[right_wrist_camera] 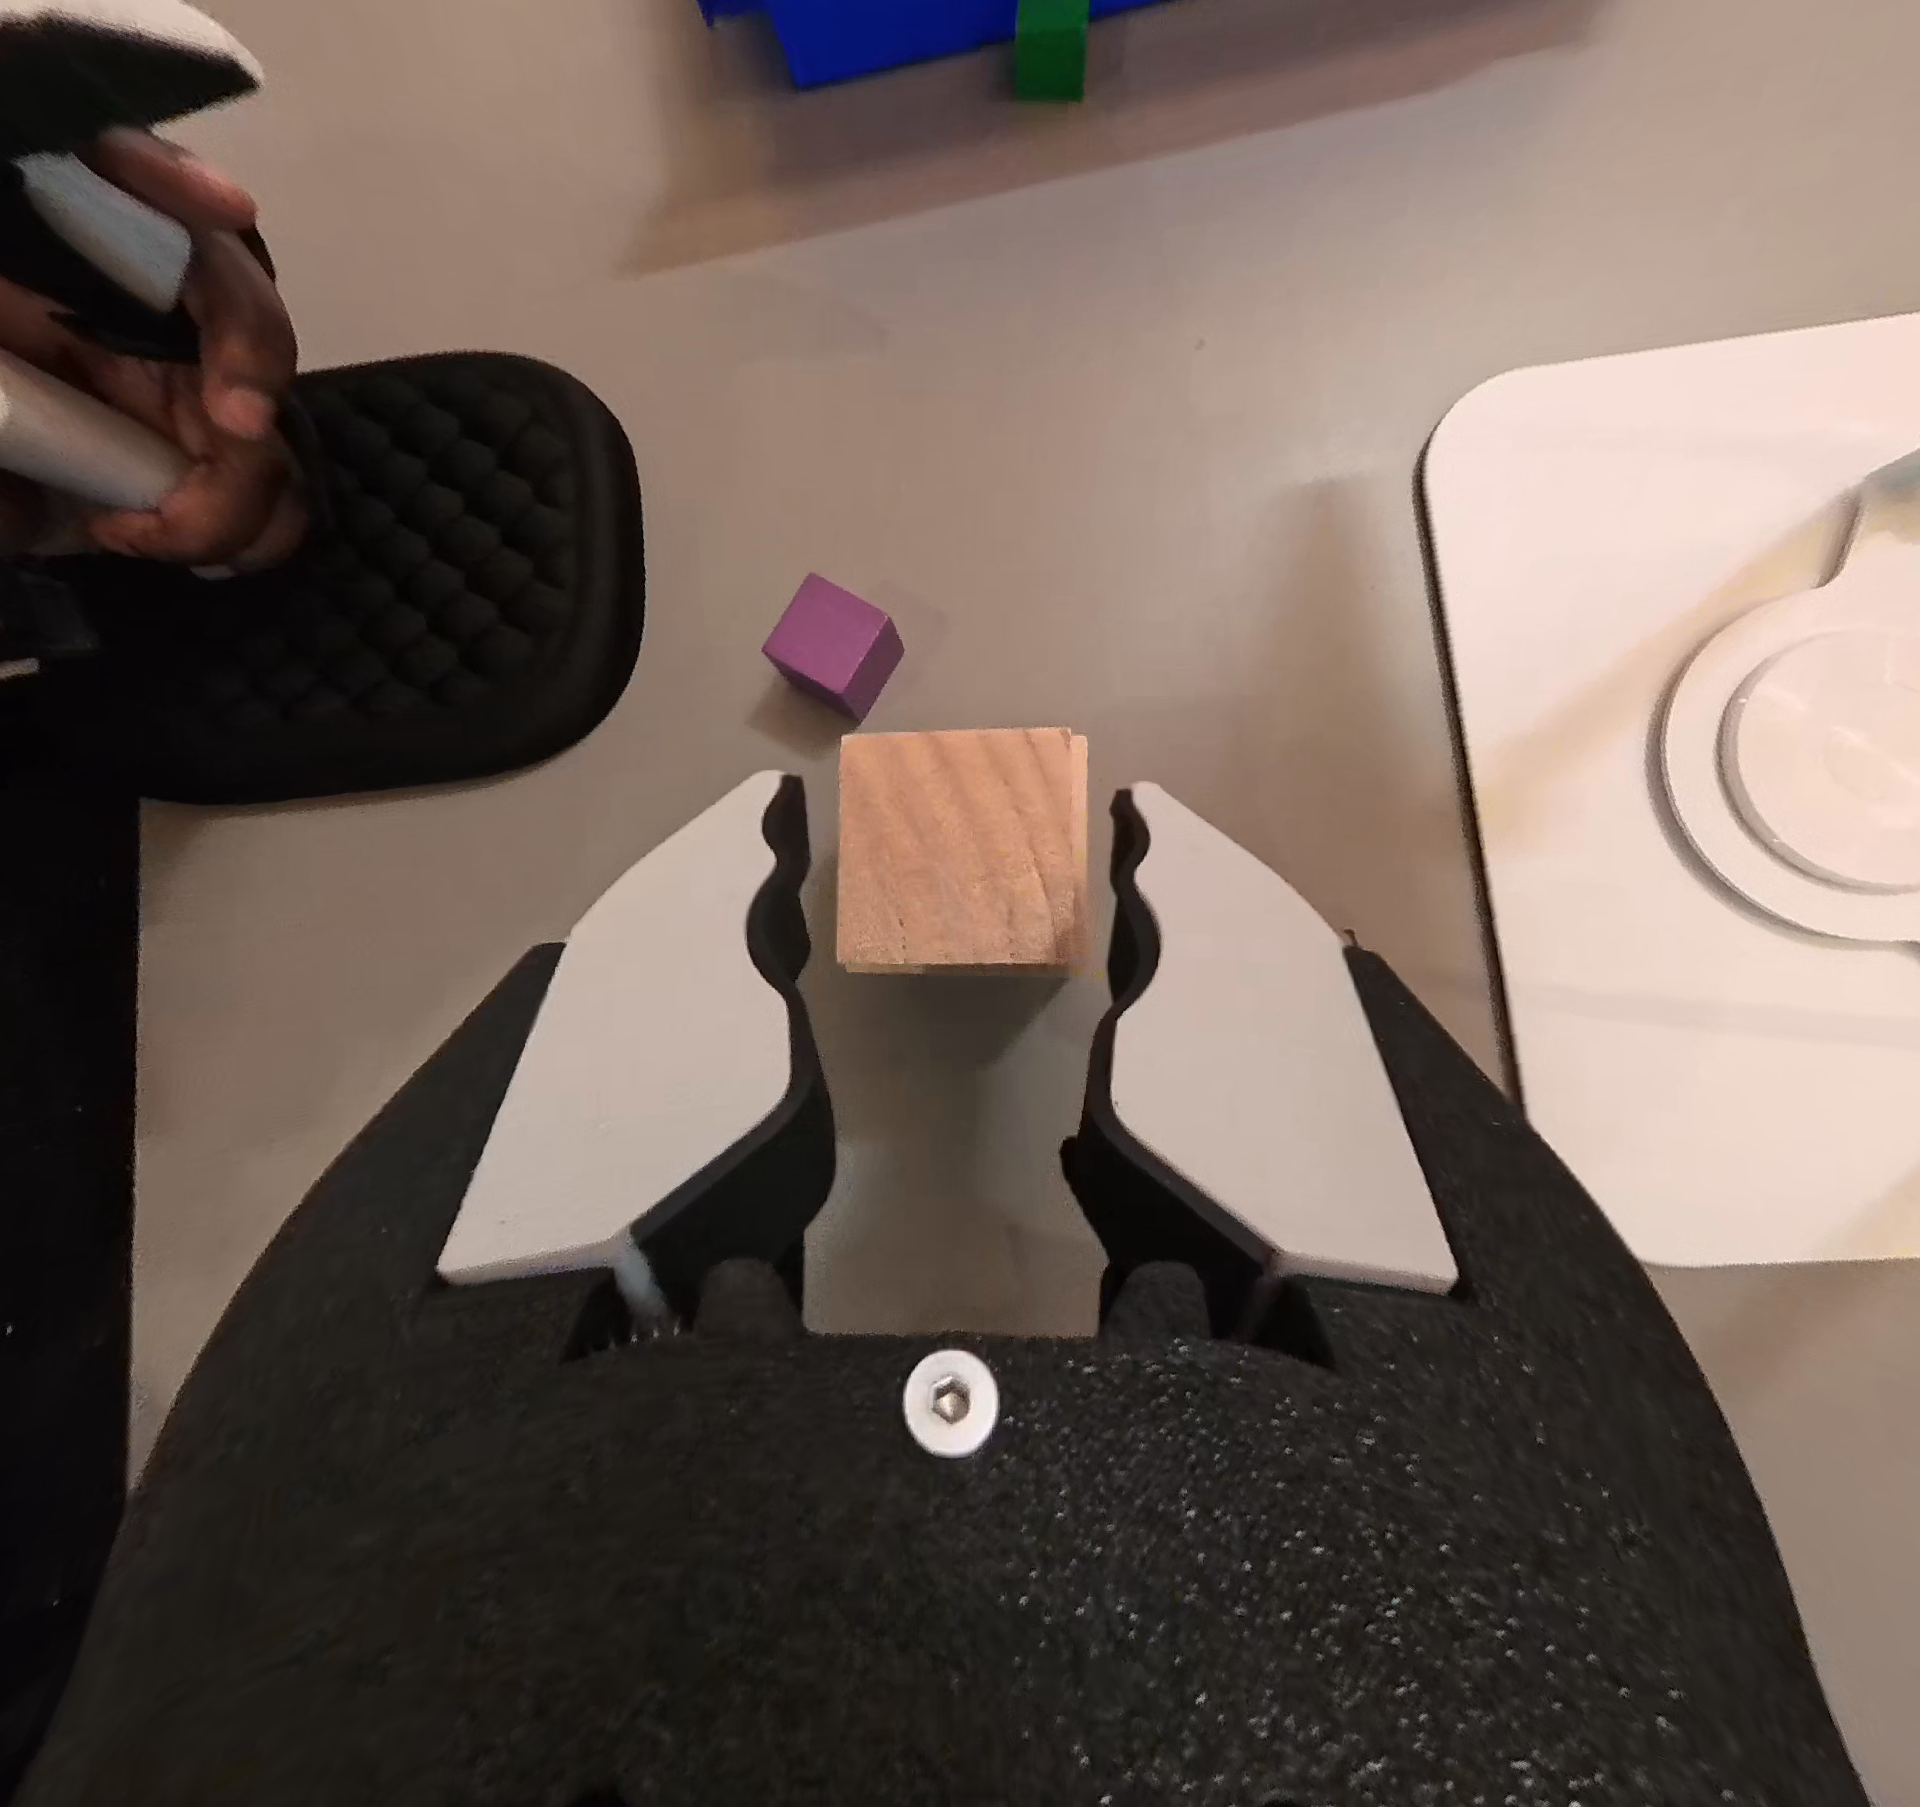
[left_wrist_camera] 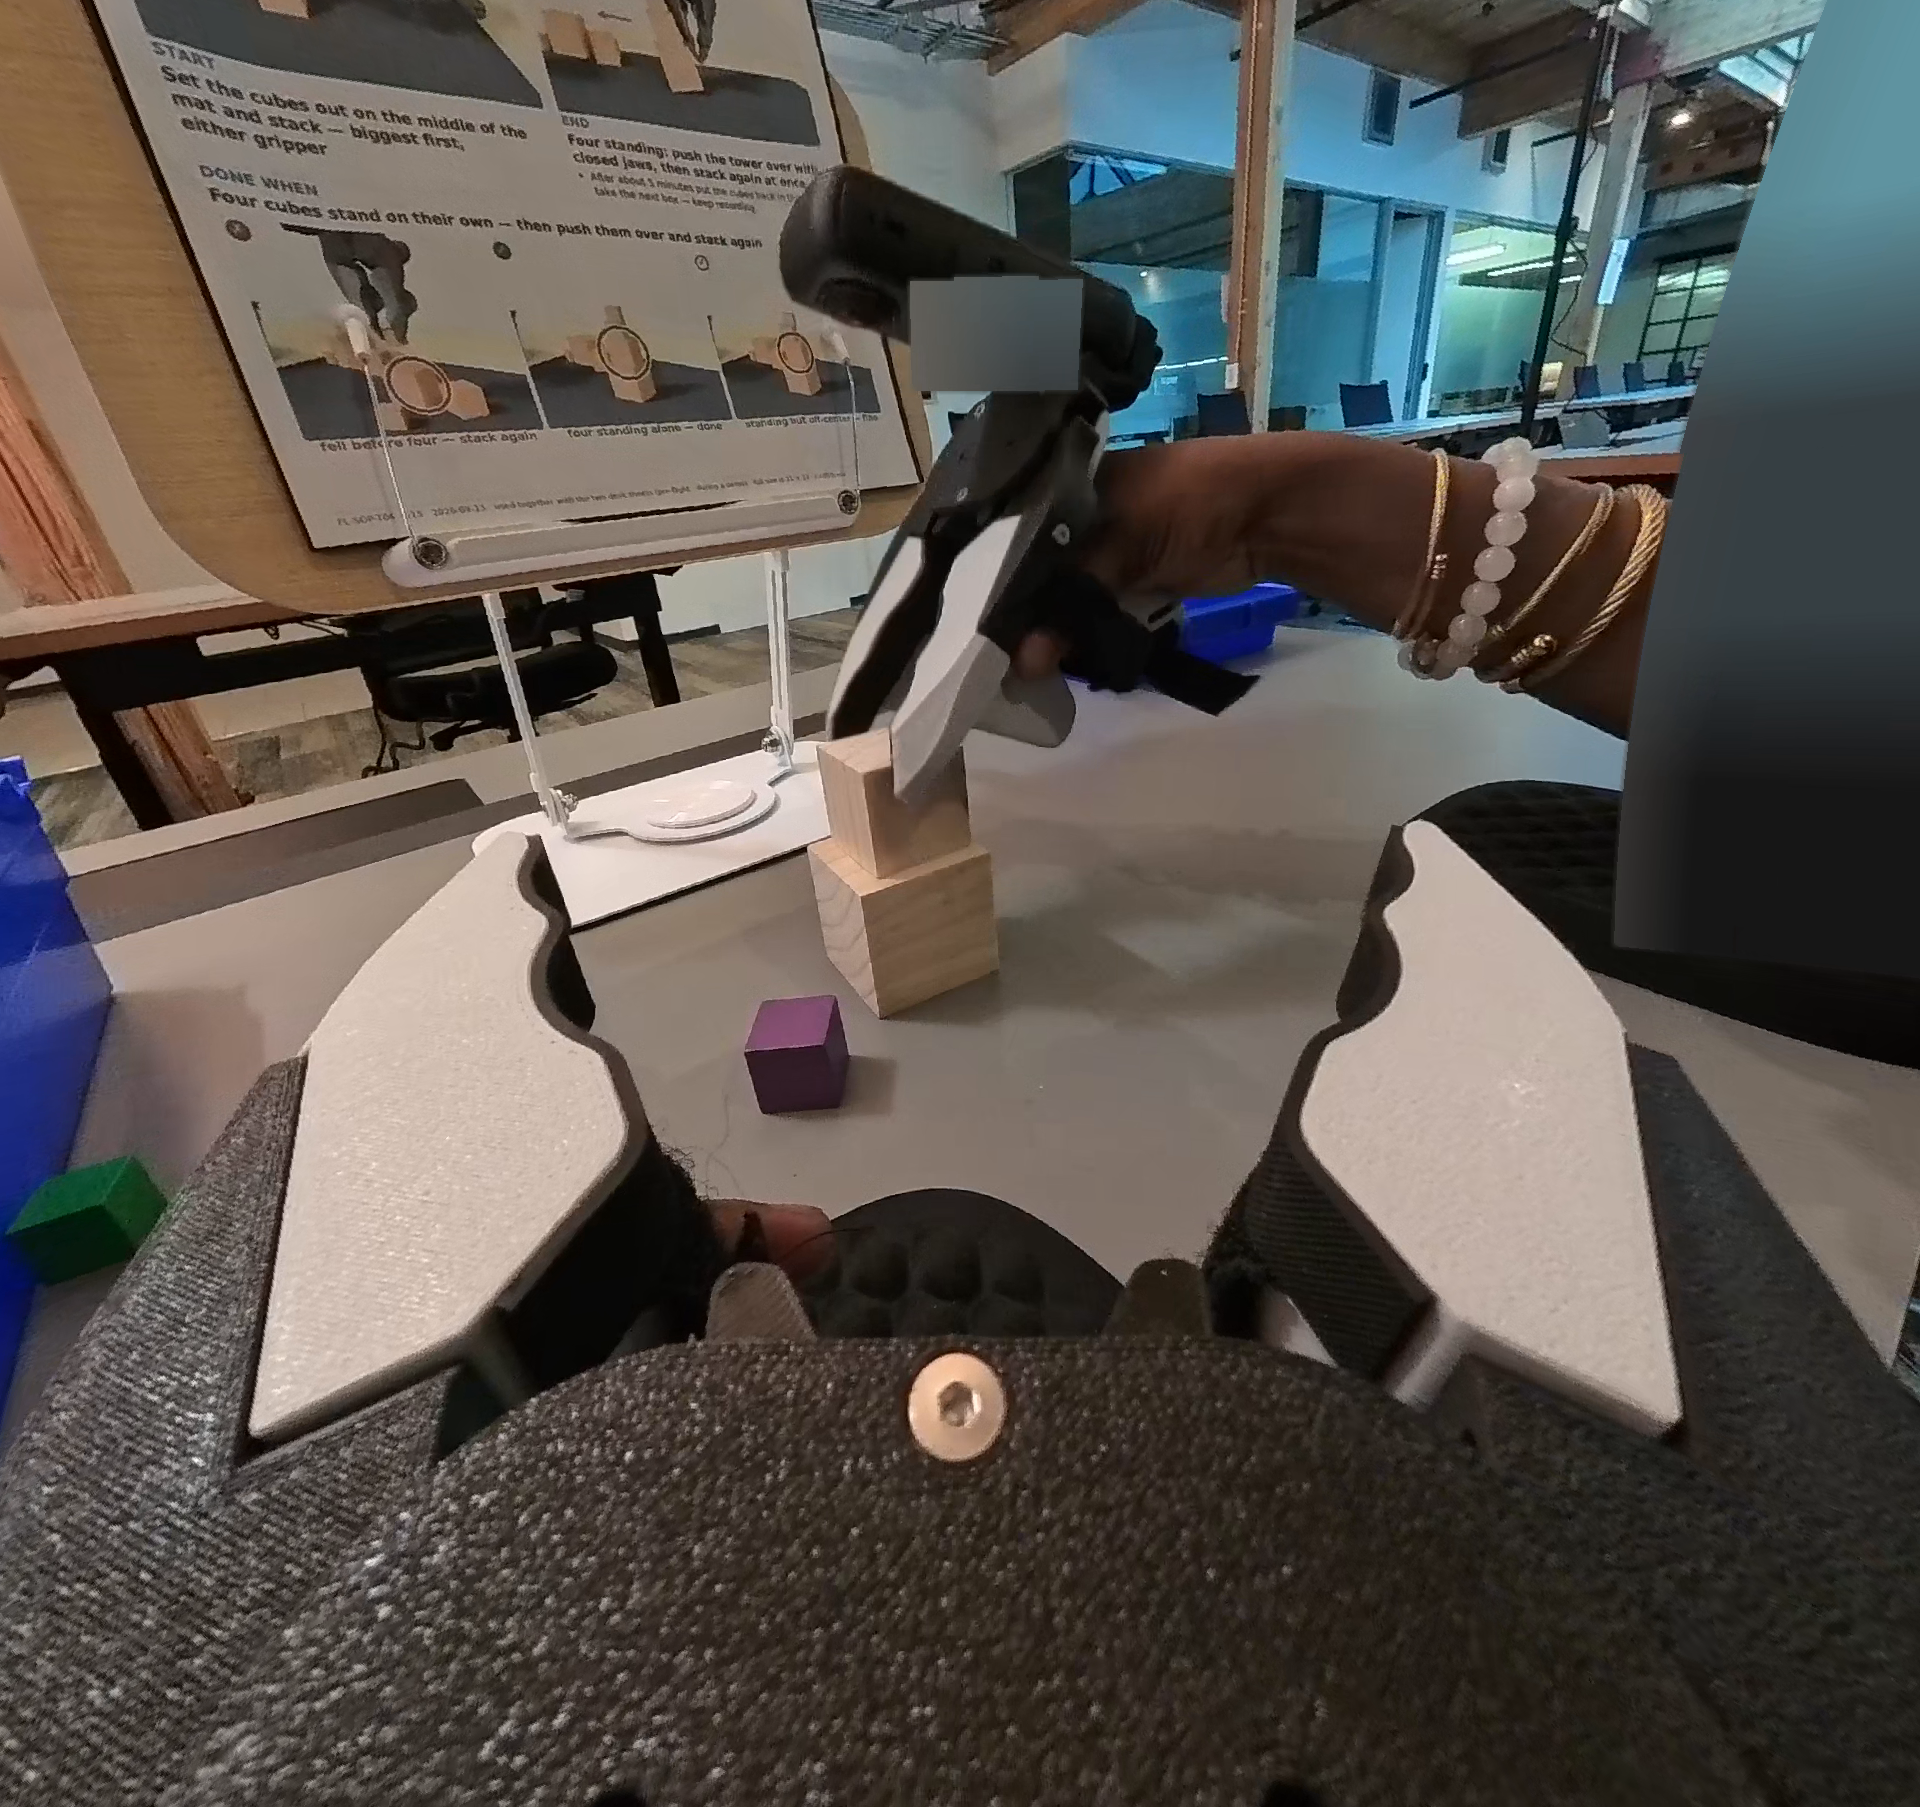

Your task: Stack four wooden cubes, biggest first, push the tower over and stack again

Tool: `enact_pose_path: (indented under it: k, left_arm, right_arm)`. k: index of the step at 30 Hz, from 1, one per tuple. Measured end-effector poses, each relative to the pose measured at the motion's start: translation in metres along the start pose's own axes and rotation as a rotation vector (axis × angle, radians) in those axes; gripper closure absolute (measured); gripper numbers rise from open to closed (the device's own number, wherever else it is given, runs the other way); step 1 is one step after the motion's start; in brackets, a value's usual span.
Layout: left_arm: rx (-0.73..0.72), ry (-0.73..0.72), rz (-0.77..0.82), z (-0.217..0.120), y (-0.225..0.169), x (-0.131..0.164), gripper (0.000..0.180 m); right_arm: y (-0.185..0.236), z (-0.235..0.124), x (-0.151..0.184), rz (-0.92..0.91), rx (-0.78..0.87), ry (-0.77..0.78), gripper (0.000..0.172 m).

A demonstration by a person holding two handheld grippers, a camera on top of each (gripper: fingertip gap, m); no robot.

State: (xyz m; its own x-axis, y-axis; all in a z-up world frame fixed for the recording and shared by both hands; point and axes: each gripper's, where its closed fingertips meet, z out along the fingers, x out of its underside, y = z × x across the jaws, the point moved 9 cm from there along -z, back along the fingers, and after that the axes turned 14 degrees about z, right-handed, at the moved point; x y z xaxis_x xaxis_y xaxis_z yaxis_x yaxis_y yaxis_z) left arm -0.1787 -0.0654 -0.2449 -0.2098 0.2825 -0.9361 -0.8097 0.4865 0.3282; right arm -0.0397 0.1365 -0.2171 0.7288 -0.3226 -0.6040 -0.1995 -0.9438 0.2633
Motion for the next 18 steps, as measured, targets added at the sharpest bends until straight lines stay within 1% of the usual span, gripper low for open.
enact_pose_path:
  k: [3,6,9,12,14,16,18]
  left_arm:
    - [-0.001,0.0,0.0,0.0,0.0,0.0,0.04]
    - [-0.001,0.001,-0.001,0.0,0.0,0.0,0.039]
    - [0.0,0.007,-0.002,0.001,0.0,0.0,0.039]
    - [-0.002,0.005,0.003,0.0,0.0,0.0,0.039]
    - [-0.001,0.005,0.004,0.0,0.0,0.0,0.039]
    - [-0.002,0.003,-0.002,0.0,0.0,0.0,0.039]
    - [-0.002,0.001,-0.007,0.0,0.001,0.0,0.039]
  right_arm:
    - [0.001,-0.006,-0.003,-0.011,0.005,-0.045,0.105]
    - [0.006,-0.015,-0.009,-0.073,0.034,-0.09,0.096]
    - [0.016,-0.023,-0.02,-0.173,0.042,-0.116,0.095]
    - [0.03,-0.025,-0.035,-0.311,0.021,-0.06,0.094]
    - [0.04,-0.021,-0.049,-0.391,0.017,-0.009,0.086]
    - [0.051,-0.013,-0.06,-0.492,0.004,0.062,0.091]
    - [0.06,-0.002,-0.068,-0.565,0.004,0.184,0.096]
